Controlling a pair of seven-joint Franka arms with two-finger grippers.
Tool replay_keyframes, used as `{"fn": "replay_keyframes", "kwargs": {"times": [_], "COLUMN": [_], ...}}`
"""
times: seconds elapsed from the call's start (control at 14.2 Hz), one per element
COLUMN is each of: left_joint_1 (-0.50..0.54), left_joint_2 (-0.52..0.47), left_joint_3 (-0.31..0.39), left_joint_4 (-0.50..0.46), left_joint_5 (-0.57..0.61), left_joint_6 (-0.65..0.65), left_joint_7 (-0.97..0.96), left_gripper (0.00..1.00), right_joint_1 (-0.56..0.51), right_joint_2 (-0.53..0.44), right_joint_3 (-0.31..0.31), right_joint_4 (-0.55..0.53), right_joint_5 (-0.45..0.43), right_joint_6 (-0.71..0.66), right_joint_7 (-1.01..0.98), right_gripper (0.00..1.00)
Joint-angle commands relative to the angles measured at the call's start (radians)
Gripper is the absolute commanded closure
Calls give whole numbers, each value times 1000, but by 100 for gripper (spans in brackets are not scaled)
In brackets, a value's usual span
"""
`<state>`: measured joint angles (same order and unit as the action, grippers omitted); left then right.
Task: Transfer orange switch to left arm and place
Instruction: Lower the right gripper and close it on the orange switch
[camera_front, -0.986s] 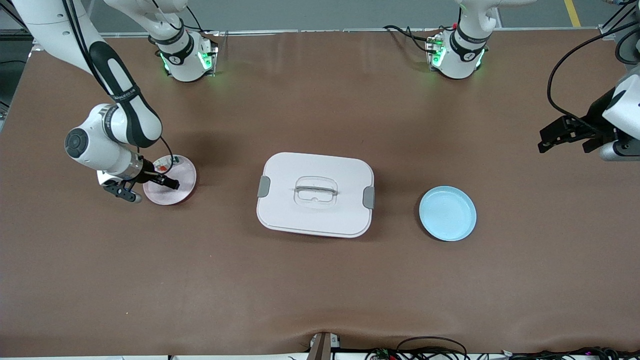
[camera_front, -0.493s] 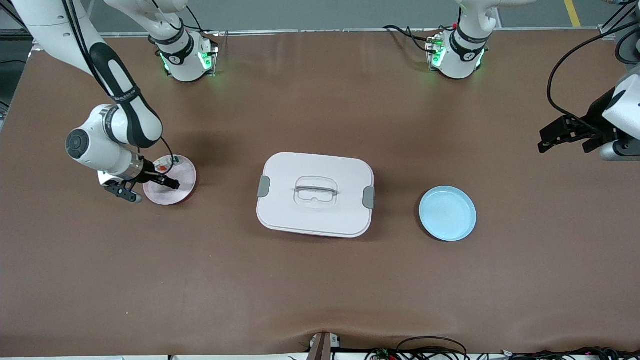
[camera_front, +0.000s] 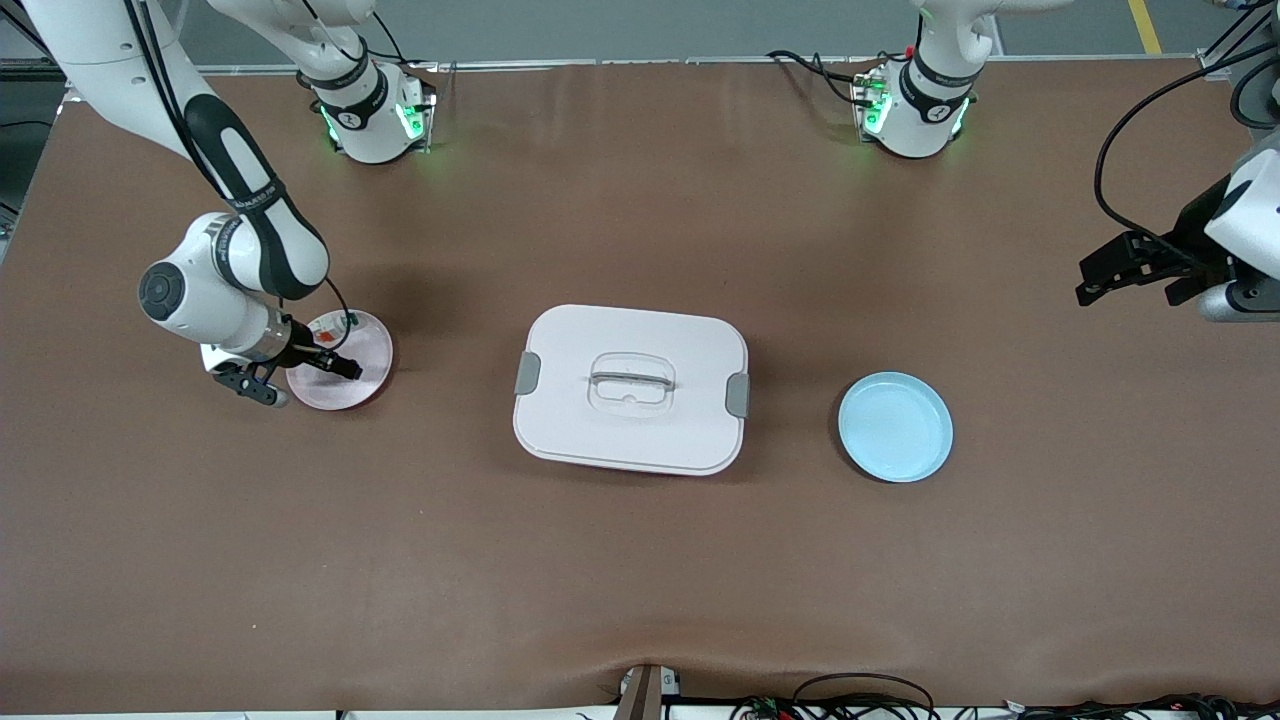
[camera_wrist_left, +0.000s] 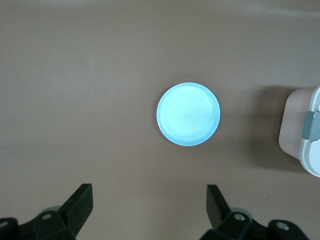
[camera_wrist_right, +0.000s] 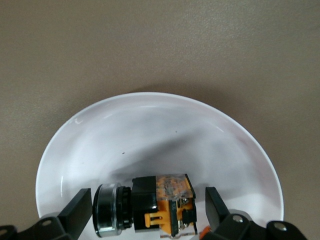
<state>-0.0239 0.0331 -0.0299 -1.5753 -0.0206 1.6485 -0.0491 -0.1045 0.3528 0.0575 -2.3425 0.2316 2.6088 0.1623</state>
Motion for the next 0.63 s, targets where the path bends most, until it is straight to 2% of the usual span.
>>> {"fn": "replay_keyframes", "kwargs": {"times": [0.0,0.07,0.14,0.42,0.56], "left_joint_1": [-2,-2,-2,-2,-2], "left_joint_2": [5,4,4,4,5], "left_joint_3": [2,2,2,4,4], "left_joint_4": [14,14,14,14,14], "left_joint_5": [15,15,15,15,15], "left_joint_6": [-15,-15,-15,-15,-15], "left_joint_7": [-3,-3,-3,-2,-2], "left_gripper": [0,0,0,0,0], "right_joint_1": [-3,-3,-1,-7,-21], "right_joint_2": [3,3,3,2,-3], "right_joint_3": [2,2,2,4,4], "right_joint_4": [5,8,9,15,57], "right_joint_5": [17,18,18,20,22], "right_joint_6": [-2,-9,-10,-15,-118], "right_joint_7": [-30,-30,-20,-20,-20], "right_gripper": [39,84,100,100,100]}}
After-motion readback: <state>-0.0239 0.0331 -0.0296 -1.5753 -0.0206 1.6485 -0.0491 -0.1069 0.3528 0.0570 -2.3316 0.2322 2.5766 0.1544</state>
